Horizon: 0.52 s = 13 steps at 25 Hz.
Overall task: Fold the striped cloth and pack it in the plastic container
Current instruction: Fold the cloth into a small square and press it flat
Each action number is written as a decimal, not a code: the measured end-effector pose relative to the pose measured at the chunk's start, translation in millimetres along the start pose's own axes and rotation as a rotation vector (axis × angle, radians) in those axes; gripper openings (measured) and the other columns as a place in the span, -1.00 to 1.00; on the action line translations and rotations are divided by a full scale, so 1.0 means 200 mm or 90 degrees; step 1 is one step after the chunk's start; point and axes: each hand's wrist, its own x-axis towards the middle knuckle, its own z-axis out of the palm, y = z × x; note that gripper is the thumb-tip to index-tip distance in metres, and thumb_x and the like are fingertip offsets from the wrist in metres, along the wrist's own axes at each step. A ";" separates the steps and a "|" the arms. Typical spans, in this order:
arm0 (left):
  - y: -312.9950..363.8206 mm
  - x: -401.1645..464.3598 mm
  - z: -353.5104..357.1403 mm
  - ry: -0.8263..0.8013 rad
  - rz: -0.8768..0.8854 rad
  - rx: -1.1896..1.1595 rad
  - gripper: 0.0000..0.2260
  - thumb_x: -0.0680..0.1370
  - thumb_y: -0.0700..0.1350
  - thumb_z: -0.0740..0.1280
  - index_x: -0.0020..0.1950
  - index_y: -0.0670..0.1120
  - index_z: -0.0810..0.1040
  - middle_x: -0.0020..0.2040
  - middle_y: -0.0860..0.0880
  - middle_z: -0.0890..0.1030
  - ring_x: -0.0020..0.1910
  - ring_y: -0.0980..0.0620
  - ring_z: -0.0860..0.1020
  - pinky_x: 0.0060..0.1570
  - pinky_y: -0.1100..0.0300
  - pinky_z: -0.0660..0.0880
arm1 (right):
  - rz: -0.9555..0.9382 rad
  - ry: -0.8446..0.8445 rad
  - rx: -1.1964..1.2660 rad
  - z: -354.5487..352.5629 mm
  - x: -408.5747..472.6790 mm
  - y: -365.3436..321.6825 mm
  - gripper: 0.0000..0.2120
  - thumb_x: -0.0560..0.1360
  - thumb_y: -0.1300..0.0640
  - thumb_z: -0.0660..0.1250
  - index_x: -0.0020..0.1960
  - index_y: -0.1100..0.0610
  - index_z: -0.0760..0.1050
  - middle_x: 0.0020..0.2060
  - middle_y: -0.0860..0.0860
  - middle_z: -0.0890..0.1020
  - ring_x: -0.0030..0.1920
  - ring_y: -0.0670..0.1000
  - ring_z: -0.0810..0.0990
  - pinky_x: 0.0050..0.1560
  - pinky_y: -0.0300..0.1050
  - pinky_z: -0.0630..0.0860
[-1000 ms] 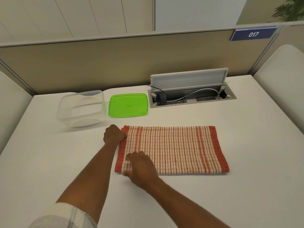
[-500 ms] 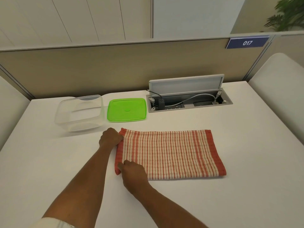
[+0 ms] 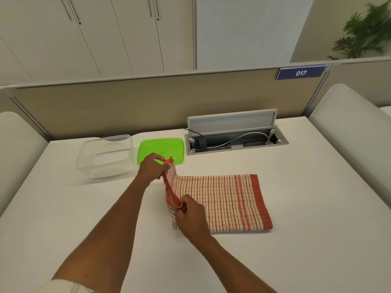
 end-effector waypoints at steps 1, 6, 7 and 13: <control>0.07 -0.02 0.05 -0.010 0.014 -0.017 -0.68 0.41 -0.11 0.52 0.07 -0.14 0.50 -0.26 -0.16 0.65 -0.44 -0.02 0.55 -0.45 0.19 0.46 | 0.012 0.021 0.038 -0.08 -0.01 0.04 -0.94 0.49 0.22 0.27 -0.15 0.10 0.44 -0.32 -0.03 0.57 -0.36 -0.09 0.56 -0.41 -0.27 0.50; 0.36 -0.08 0.45 -0.033 0.082 -0.035 -0.59 0.40 -0.03 0.53 0.17 -0.06 0.51 -0.02 -0.12 0.65 -0.23 -0.05 0.63 -0.25 0.12 0.57 | 0.079 0.106 0.173 -0.47 -0.10 0.20 -0.92 0.52 0.11 0.36 -0.09 0.09 0.48 -0.22 -0.01 0.67 -0.25 -0.06 0.70 -0.29 -0.15 0.66; 0.41 -0.10 0.54 -0.042 0.100 -0.023 -0.59 0.41 -0.01 0.53 0.19 -0.04 0.50 0.03 -0.10 0.64 -0.17 -0.04 0.64 -0.19 0.10 0.58 | 0.097 0.121 0.192 -0.54 -0.11 0.24 -0.89 0.52 0.09 0.38 -0.09 0.10 0.48 -0.20 -0.02 0.68 -0.24 -0.08 0.71 -0.30 -0.19 0.65; 0.58 -0.17 1.04 -0.094 0.085 0.048 -0.52 0.44 0.05 0.49 0.29 0.04 0.43 0.20 -0.08 0.60 -0.09 -0.01 0.66 -0.08 0.15 0.61 | 0.201 0.171 0.223 -0.77 -0.19 0.50 -0.85 0.52 0.05 0.36 0.04 0.06 0.49 -0.04 -0.02 0.69 -0.18 -0.04 0.72 -0.21 -0.12 0.68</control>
